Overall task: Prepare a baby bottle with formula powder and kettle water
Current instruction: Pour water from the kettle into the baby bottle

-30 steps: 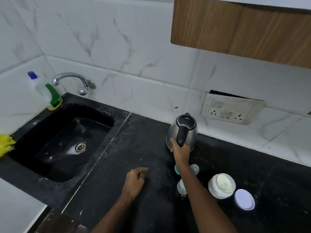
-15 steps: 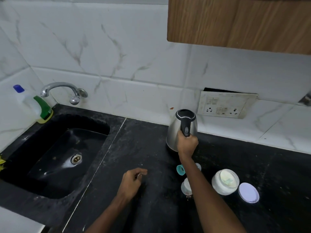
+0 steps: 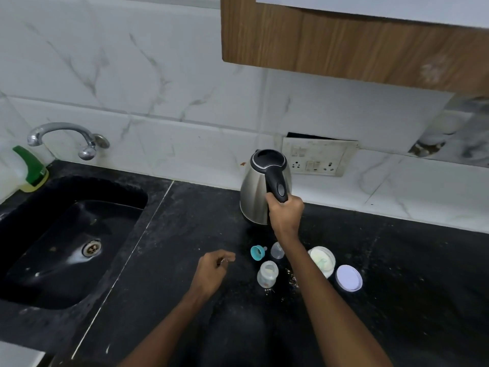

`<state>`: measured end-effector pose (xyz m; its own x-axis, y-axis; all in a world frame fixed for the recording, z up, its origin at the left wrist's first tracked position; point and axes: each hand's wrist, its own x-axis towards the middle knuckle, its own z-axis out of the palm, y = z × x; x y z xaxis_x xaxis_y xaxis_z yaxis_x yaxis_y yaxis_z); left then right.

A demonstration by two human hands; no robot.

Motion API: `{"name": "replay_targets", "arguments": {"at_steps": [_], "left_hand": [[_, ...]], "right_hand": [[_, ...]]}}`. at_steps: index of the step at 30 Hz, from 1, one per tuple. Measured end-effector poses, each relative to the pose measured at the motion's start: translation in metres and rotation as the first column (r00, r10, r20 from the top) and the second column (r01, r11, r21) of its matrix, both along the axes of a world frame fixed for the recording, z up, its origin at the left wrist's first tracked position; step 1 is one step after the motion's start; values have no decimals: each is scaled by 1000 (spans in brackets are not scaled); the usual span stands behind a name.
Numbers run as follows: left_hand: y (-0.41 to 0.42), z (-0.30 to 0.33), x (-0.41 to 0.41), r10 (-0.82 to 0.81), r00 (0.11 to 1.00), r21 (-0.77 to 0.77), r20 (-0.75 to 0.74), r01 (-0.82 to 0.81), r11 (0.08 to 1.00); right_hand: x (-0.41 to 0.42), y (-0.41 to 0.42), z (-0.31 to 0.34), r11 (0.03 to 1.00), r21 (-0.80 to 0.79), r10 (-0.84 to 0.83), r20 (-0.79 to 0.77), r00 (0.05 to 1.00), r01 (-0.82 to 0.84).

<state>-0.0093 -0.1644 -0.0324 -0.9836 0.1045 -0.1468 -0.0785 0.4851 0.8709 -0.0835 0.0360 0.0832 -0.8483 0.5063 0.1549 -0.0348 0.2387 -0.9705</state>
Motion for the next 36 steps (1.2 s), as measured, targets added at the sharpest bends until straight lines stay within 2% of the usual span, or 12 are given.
{"name": "replay_targets", "arguments": {"at_steps": [3,9,15,18,26,36], "left_hand": [[17,5,5,-13,1000,26,11,13,1000],[52,7,20,10,998,80,63,-15,997],[88,-6,31,8,995,170,100,-25,985],[99,-10,34,-13,994,204,113,-11,979],[119,-19,38,-59,994,88,96,50,995],[123,-16,42,50,992,93,112,-60,994]], "right_hand": [[18,12,20,999,-30,38,-29,999,-39],[66,49,47,992,39,119,-60,991,-117],[124,83,69,983,-88,155,-87,984,-162],[146,101,75,978,-77,187,-85,979,-194],[196,132,70,969,-135,202,-47,978,-207],[233,152,56,954,-196,251,102,962,-228]]}}
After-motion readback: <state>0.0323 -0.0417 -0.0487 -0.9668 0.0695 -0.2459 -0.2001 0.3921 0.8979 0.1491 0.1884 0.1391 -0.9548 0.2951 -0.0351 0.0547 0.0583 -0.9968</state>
